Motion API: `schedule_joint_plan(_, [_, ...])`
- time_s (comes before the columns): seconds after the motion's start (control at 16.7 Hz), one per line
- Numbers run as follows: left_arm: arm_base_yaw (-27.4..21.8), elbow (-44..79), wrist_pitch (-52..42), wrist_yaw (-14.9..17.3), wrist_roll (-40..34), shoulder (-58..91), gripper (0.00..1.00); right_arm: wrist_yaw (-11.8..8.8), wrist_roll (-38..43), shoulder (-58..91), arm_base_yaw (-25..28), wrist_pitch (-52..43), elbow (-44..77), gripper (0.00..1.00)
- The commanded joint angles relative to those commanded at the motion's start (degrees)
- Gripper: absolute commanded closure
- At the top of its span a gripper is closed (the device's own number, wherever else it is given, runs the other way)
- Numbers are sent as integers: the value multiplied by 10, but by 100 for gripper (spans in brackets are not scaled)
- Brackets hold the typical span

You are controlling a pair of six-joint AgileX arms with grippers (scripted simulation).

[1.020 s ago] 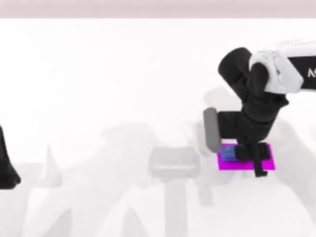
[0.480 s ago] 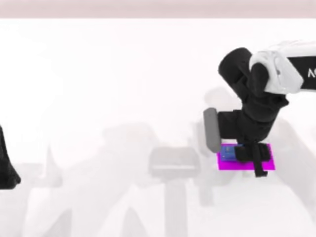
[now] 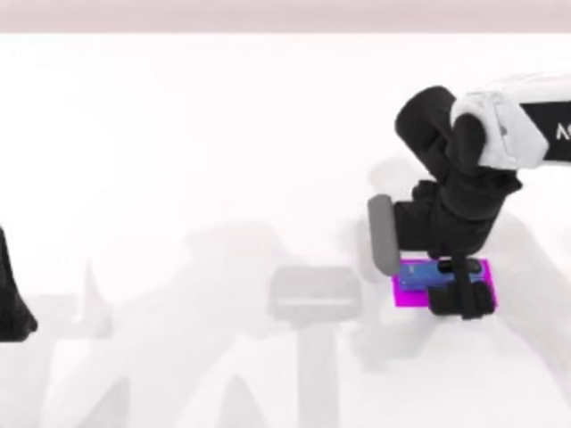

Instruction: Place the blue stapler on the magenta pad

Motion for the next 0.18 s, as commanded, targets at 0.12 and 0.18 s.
schedule_joint_plan(0.12, [0,0,0,0,0,0,0,0,0,0,0,0,0,0])
schedule_joint_plan(0.18, [0,0,0,0,0,0,0,0,0,0,0,0,0,0])
